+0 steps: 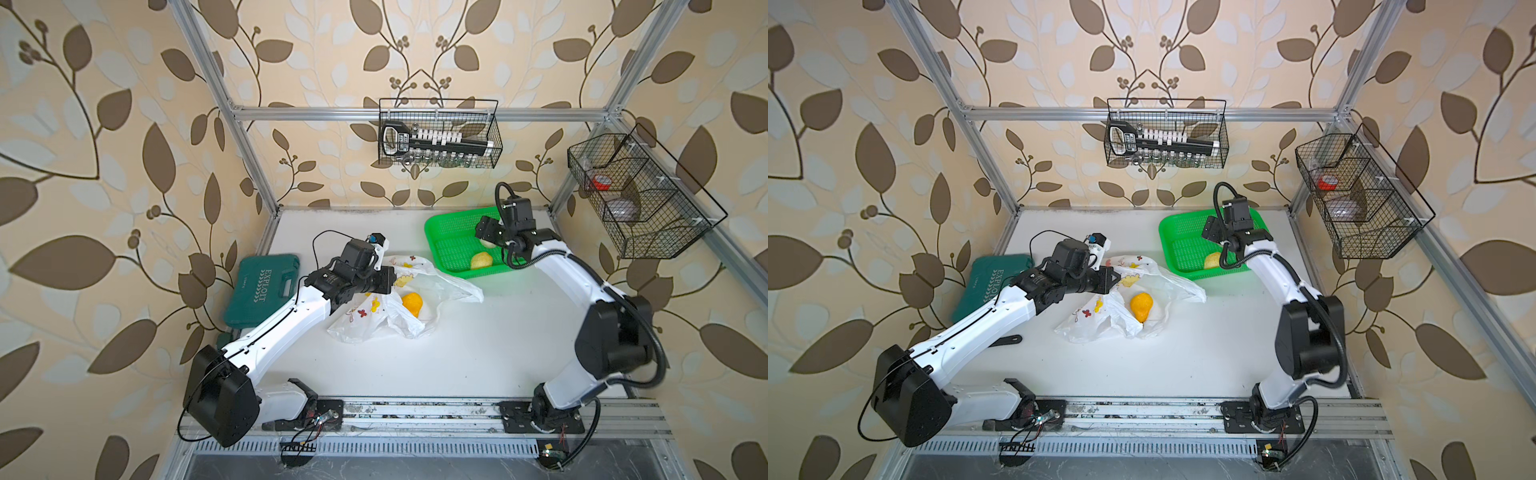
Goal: Place the pears into plastic bags & tie knots
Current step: Pick up the pear from the basket, then place the pear in the plastic bag.
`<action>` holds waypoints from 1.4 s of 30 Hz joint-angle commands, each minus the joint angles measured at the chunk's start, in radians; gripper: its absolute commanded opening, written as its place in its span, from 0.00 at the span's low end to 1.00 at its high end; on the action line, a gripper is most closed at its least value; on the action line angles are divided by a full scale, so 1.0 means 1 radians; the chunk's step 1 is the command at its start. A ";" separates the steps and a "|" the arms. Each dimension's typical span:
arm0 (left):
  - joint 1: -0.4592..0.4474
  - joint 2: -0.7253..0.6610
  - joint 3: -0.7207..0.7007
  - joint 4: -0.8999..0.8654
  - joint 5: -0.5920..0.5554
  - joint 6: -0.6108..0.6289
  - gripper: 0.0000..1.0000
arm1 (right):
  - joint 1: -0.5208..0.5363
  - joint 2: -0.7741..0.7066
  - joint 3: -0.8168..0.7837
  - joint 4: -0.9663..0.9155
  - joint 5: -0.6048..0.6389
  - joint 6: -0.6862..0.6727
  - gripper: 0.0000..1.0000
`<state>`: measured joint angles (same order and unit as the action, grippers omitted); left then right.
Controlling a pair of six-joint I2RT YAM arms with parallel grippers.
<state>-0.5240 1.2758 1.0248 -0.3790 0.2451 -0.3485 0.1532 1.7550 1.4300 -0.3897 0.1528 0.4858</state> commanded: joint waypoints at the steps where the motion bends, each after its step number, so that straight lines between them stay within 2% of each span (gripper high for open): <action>1: -0.002 -0.023 0.002 0.005 -0.011 -0.007 0.00 | -0.019 0.141 0.129 -0.075 0.143 -0.084 0.89; 7: -0.002 -0.010 0.002 0.015 0.017 -0.010 0.00 | -0.035 0.361 0.335 -0.132 0.161 -0.147 0.89; 14: -0.002 -0.015 -0.002 0.015 0.022 -0.006 0.00 | -0.049 0.496 0.437 -0.167 0.153 -0.160 0.87; 23: -0.002 -0.013 -0.007 0.018 0.026 -0.010 0.00 | -0.052 0.526 0.442 -0.178 0.105 -0.165 0.82; 25: -0.002 -0.012 -0.008 0.018 0.024 -0.010 0.00 | -0.052 0.516 0.425 -0.172 0.103 -0.171 0.77; 26: -0.002 -0.013 -0.007 0.017 0.023 -0.010 0.00 | -0.053 0.508 0.414 -0.170 0.103 -0.171 0.69; 28: -0.002 -0.012 -0.008 0.015 0.023 -0.010 0.00 | -0.054 0.475 0.382 -0.155 0.087 -0.171 0.51; 30: -0.001 -0.011 -0.006 0.011 0.020 -0.009 0.00 | -0.054 0.417 0.339 -0.138 0.061 -0.167 0.37; 31: -0.002 -0.010 -0.005 0.011 0.018 -0.010 0.00 | -0.054 0.384 0.314 -0.127 0.047 -0.163 0.34; 37: -0.002 -0.007 -0.006 0.018 0.017 -0.014 0.00 | -0.032 0.018 0.030 -0.013 -0.101 -0.079 0.32; 39: -0.002 -0.005 -0.006 0.018 0.016 -0.015 0.00 | 0.013 -0.143 -0.099 0.020 -0.152 -0.039 0.32; 42: -0.002 -0.006 -0.005 0.015 0.013 -0.013 0.00 | 0.141 -0.363 -0.249 0.027 -0.196 0.002 0.32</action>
<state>-0.5240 1.2762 1.0248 -0.3779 0.2539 -0.3531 0.1909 1.5269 1.2842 -0.3977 0.0570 0.4232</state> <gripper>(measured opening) 0.046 0.439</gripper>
